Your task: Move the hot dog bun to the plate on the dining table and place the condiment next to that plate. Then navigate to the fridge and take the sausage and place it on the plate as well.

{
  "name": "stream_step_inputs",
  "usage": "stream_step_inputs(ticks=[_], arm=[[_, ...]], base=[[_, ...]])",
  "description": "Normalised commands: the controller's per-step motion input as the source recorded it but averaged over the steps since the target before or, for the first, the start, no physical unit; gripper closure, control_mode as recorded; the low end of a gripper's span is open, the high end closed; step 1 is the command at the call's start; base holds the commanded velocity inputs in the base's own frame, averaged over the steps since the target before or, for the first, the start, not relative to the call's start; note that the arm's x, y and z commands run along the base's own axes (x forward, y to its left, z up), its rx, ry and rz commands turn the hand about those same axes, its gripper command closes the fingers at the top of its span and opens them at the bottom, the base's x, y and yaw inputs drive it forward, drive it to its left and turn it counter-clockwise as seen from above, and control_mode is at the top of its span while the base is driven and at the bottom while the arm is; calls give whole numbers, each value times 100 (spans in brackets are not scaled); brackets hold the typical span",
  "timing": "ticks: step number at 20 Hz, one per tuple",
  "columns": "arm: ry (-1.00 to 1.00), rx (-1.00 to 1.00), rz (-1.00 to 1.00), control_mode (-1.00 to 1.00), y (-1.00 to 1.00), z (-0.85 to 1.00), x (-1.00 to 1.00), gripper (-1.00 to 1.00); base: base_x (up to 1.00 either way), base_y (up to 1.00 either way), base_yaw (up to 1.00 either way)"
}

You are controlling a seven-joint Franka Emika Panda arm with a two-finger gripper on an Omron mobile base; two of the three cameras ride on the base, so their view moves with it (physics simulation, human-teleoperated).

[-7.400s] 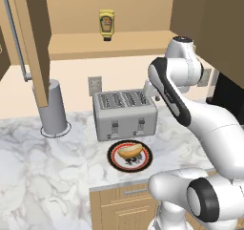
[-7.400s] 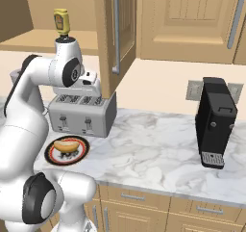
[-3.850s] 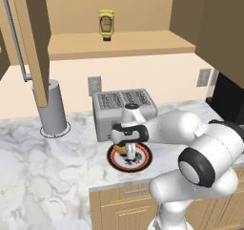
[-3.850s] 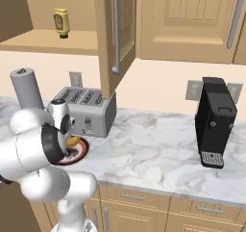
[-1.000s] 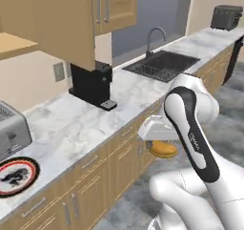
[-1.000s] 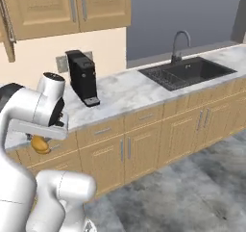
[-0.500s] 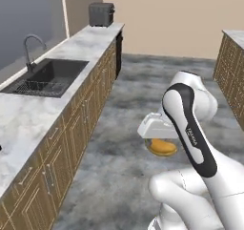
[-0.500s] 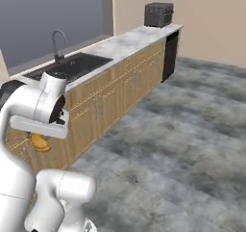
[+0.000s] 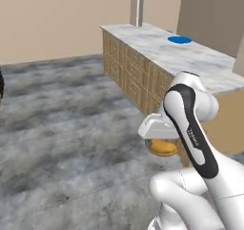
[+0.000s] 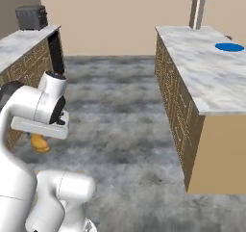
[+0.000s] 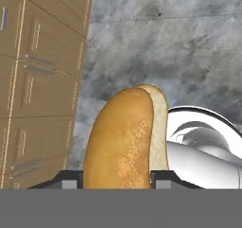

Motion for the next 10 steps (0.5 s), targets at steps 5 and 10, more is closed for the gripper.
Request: stream_step_inputs(ticks=[5,10], arm=[[0,0,0,100,0,0,0,100],[0,0,0,100,0,0,0,100]], base=[[31,-70,-78],[43,-70,-74]])
